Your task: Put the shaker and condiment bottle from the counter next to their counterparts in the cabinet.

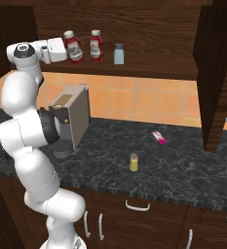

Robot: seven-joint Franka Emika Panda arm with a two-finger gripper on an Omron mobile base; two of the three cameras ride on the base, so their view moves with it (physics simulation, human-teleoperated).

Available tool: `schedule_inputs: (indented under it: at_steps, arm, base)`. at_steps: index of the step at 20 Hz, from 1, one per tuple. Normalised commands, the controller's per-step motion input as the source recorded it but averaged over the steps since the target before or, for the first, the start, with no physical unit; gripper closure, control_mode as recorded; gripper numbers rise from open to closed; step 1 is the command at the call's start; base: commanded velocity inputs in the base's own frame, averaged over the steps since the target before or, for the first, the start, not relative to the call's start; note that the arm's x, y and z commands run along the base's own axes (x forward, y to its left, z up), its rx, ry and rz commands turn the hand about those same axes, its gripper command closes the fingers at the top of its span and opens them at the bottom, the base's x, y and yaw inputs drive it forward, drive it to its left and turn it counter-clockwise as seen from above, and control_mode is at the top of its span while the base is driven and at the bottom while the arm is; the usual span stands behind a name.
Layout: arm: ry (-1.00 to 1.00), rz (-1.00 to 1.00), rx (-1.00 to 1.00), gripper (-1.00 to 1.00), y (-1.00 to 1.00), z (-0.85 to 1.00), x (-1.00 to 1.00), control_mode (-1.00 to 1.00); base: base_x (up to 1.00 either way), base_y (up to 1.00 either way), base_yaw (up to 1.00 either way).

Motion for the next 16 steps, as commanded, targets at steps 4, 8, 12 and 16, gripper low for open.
schedule_inputs:
  at_steps: [4, 8, 12, 16]
  arm:
    - [0.00, -0.01, 0.01, 1.00, 0.00, -0.05, 0.23, -1.00]
    - [0.00, -0.01, 0.01, 1.00, 0.00, -0.06, 0.27, -1.00]
    - [0.00, -0.01, 0.01, 1.00, 0.00, -0.05, 0.34, -1.00]
    - [0.00, -0.01, 0.02, 1.00, 0.00, -0.03, 0.33, -1.00]
  base:
    - [0.00, 0.00, 0.00]
    - [0.00, 0.00, 0.00]
    - [0.00, 0.00, 0.00]
    - [0.00, 0.00, 0.00]
